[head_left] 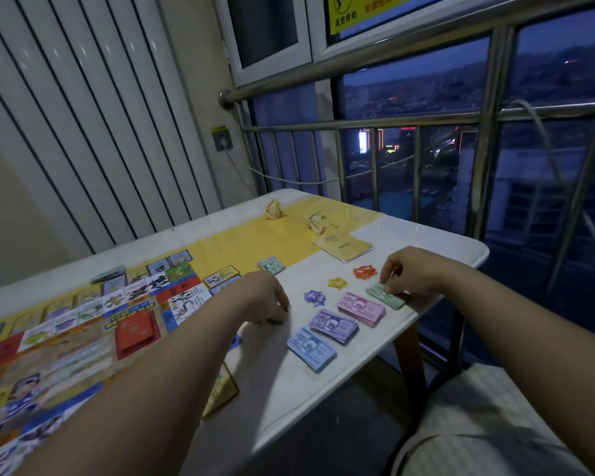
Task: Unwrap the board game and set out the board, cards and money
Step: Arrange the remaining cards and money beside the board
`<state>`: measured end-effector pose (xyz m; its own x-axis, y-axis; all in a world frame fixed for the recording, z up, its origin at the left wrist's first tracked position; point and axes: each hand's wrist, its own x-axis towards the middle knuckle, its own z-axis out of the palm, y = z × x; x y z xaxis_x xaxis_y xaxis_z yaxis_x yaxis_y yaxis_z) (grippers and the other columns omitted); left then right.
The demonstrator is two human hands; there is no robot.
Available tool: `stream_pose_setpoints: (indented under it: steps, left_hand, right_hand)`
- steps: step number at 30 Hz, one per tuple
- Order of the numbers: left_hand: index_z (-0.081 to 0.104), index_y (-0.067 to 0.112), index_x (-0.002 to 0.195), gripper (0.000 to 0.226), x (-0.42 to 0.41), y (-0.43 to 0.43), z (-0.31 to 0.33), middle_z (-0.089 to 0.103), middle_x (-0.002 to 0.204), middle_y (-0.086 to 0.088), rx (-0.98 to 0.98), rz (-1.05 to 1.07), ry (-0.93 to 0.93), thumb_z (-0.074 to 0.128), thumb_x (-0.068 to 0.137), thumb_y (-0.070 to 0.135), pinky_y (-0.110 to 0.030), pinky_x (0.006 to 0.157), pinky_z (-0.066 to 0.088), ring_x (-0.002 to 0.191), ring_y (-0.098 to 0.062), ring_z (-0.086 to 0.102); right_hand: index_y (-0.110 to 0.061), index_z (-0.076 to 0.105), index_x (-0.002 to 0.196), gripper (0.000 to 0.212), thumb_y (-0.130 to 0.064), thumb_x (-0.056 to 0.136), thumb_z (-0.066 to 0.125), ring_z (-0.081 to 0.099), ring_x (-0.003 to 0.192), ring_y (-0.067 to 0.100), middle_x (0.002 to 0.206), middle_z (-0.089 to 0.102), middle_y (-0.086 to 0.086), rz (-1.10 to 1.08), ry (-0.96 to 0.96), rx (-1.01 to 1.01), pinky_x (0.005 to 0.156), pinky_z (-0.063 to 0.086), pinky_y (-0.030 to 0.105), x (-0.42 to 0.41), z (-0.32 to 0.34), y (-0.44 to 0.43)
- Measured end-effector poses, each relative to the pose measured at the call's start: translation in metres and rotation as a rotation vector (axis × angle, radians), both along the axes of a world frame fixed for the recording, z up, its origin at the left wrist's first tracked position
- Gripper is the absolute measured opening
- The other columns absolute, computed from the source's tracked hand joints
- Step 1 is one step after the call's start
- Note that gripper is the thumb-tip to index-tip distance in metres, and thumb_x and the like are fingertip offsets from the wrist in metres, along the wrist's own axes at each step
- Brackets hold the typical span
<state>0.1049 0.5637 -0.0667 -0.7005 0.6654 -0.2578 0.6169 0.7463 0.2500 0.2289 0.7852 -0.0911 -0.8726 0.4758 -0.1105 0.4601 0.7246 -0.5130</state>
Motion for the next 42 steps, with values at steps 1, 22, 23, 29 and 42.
stream_pose_setpoints:
  steps: [1, 22, 23, 29, 42]
  left_hand:
    - [0.069, 0.014, 0.112, 0.026, -0.003, 0.002, 0.0, 0.067, 0.112, -0.009, -0.01, 0.012, -0.035, 0.067, 0.086, 0.014, -0.029, 0.08, 0.056, 0.088, -0.024, 0.067]
    - [0.065, 0.017, 0.085, 0.013, -0.02, -0.001, -0.007, 0.066, 0.088, -0.001, 0.085, 0.105, -0.294, 0.076, 0.079, 0.016, -0.027, 0.079, 0.056, 0.074, -0.013, 0.062]
    - [0.065, 0.017, 0.084, 0.012, -0.02, -0.001, -0.007, 0.066, 0.087, 0.0, 0.086, 0.103, -0.293, 0.076, 0.079, 0.016, -0.025, 0.077, 0.056, 0.072, -0.012, 0.062]
    - [0.063, 0.017, 0.09, 0.018, -0.021, -0.002, -0.009, 0.063, 0.087, 0.002, 0.103, 0.082, -0.277, 0.076, 0.079, 0.018, -0.025, 0.074, 0.055, 0.071, -0.011, 0.06]
    - [0.067, 0.01, 0.111, 0.03, -0.021, -0.019, 0.001, 0.072, 0.096, -0.001, 0.043, -0.022, -0.08, 0.071, 0.082, 0.017, -0.02, 0.07, 0.053, 0.061, -0.007, 0.064]
  right_hand:
    - [-0.023, 0.065, 0.088, 0.01, -0.015, 0.084, 0.069, 0.052, 0.083, 0.009, 0.093, 0.058, -0.005, 0.005, -0.01, -0.013, 0.063, 0.039, 0.02, 0.0, 0.001, 0.0]
    - [-0.024, 0.07, 0.083, 0.013, -0.011, 0.086, 0.066, 0.055, 0.088, 0.009, 0.09, 0.064, -0.008, 0.05, -0.054, -0.078, 0.082, 0.041, 0.026, -0.001, 0.017, -0.002]
    - [-0.024, 0.069, 0.083, 0.013, -0.012, 0.085, 0.067, 0.056, 0.091, 0.01, 0.091, 0.064, -0.007, 0.055, -0.04, -0.065, 0.084, 0.042, 0.027, -0.001, 0.02, -0.003]
    - [-0.017, 0.07, 0.099, 0.013, -0.016, 0.088, 0.065, 0.059, 0.084, 0.003, 0.095, 0.067, -0.008, 0.235, 0.124, -0.022, 0.069, 0.043, 0.015, -0.021, 0.047, -0.037]
    - [-0.008, 0.072, 0.103, 0.022, -0.018, 0.084, 0.069, 0.054, 0.061, 0.013, 0.079, 0.066, 0.007, 0.539, -0.156, 0.192, 0.049, 0.038, 0.017, -0.084, 0.041, -0.119]
